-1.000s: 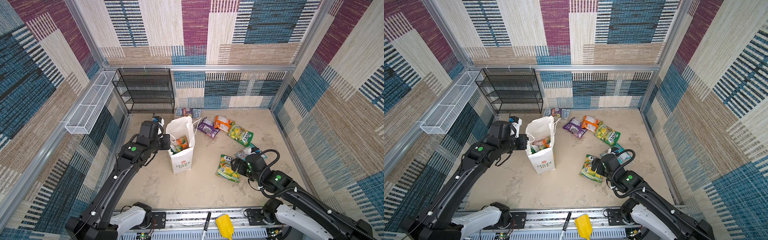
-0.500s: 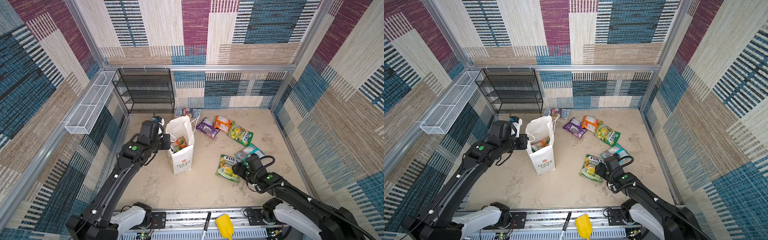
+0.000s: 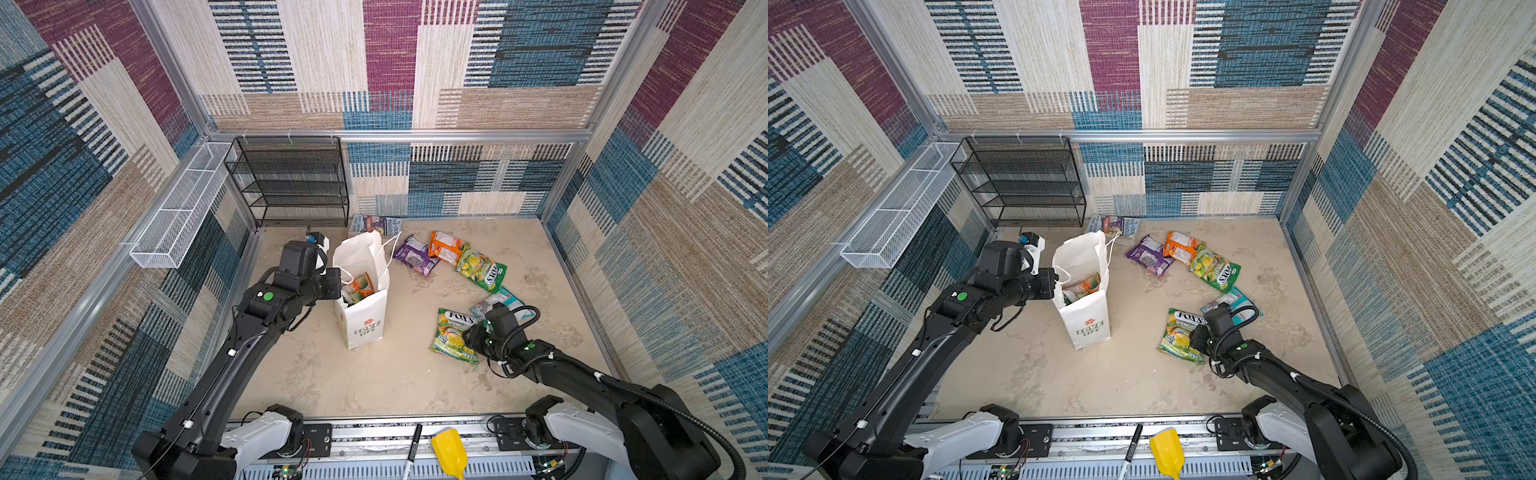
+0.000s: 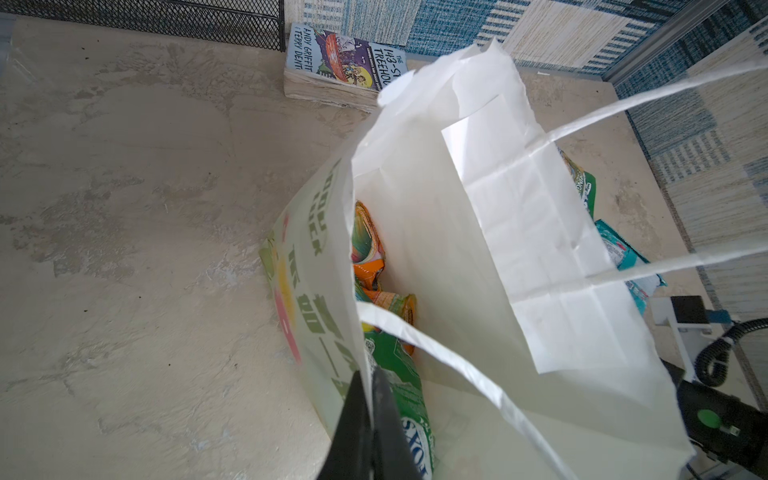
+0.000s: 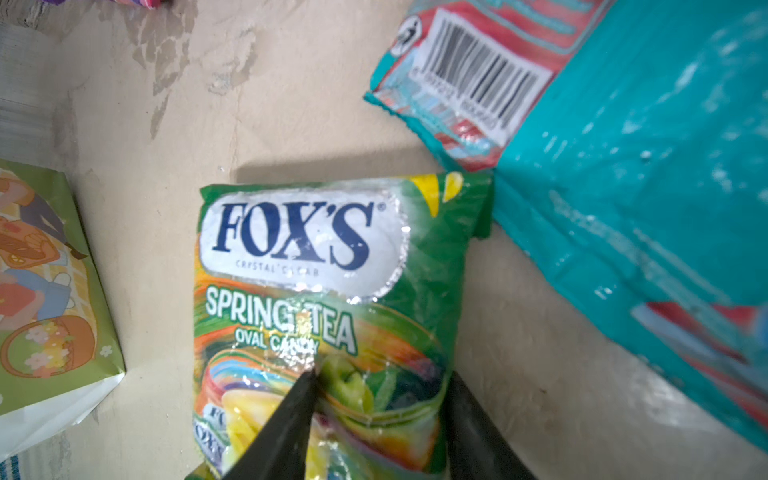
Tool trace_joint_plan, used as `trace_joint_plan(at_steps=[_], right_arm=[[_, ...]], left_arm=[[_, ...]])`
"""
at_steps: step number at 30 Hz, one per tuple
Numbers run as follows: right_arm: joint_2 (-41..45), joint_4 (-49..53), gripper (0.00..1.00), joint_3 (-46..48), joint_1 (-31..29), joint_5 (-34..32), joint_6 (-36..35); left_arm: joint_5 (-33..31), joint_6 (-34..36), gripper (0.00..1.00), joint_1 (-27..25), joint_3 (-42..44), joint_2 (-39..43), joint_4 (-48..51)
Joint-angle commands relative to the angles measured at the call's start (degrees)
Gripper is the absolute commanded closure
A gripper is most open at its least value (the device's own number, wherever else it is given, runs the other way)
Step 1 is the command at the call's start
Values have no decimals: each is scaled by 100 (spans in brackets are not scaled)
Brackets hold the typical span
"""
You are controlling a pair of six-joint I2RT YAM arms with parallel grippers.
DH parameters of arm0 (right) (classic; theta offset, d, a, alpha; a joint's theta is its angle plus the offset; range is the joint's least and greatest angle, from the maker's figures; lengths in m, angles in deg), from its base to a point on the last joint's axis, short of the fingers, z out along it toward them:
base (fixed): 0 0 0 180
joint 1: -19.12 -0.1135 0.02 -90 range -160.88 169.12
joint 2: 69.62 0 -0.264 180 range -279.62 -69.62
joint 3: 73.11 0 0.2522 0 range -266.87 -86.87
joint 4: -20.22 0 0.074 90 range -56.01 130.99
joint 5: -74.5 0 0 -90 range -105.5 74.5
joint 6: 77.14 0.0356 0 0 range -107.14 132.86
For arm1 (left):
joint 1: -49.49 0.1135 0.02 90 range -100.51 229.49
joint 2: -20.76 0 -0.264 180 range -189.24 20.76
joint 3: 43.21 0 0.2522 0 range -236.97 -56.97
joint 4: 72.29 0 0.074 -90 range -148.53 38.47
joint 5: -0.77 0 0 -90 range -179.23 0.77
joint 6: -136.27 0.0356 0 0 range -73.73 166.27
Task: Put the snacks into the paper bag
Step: 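Lift the Fox's Spring Tea bag with the right gripper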
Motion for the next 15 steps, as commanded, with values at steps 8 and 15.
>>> trace_joint_plan(at_steps=[8, 15], right_arm=[[-158, -282, 84, 27, 12, 177, -82], [910, 342, 93, -309, 11, 231, -132]], left_arm=[[253, -6, 100, 118, -42, -29, -488], [420, -23, 100, 120, -50, -46, -502]])
